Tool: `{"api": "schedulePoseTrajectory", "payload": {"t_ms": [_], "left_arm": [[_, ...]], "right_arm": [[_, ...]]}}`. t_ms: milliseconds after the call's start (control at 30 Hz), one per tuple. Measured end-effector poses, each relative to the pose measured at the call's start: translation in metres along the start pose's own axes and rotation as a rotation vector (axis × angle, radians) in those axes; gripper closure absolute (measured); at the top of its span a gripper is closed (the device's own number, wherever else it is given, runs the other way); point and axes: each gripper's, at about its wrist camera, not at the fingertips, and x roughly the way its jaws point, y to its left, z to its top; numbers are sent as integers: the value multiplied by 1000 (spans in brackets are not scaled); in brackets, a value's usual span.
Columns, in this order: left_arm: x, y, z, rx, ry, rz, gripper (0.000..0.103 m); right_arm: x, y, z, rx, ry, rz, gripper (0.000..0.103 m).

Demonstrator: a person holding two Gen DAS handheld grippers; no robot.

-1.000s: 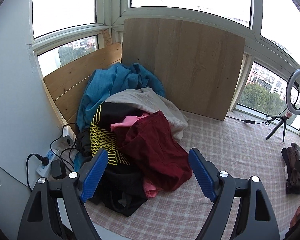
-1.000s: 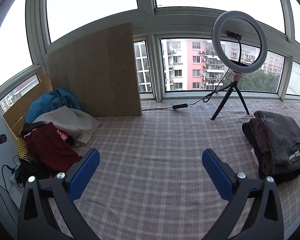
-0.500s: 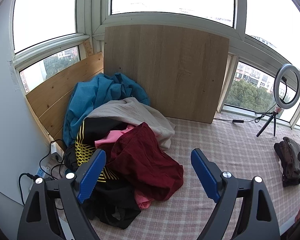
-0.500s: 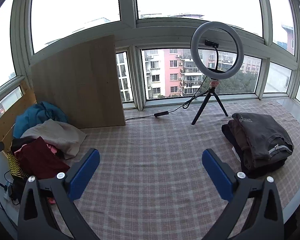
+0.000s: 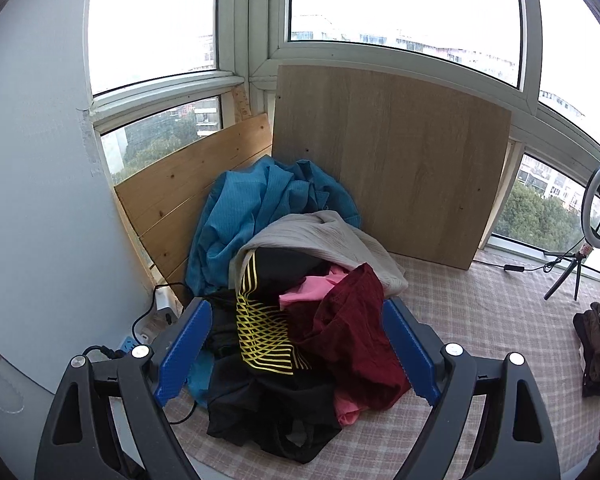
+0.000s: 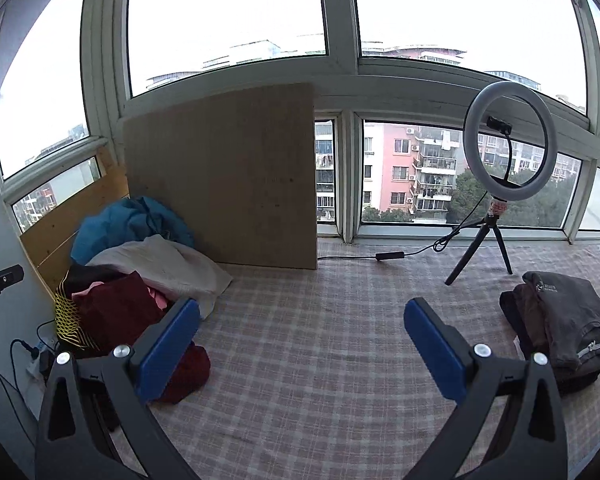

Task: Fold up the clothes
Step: 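Move both grippers toward the clothes heap by the wooden board, then grasp the cream knit sweater on the heap with the right gripper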

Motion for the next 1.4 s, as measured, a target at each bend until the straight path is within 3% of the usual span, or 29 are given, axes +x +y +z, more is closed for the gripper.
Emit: {"api": "schedulePoseTrajectory", "payload": {"t_ms": [233,400,633,967,1100,1233,1367,1400], "left_arm": [[-6,59,6,-61,-9,94,16],[-3,91,16,-104,-19,112,16],[34,99,22,-89,19,74,16],[118,93,29,-93,112,4,16],[145,85,34,-86,147,-29,16],[165,76,38,-67,161,-49,16],[180,73,39,-67,179,-75,16],[182,73,39,-68,182,-78,16]], "right_arm": [[15,34,3,-95,-94,77,0],[33,65,14,-210,-119,90,0],[116,94,30,-132,54,209,0],[276,136,0,51,360,131,10],[317,155,-7,181,485,198,10],[346,184,-2,128,555,159,10],[371,195,-19,197,681,215,10],[375,196,-22,213,697,234,22]]}}
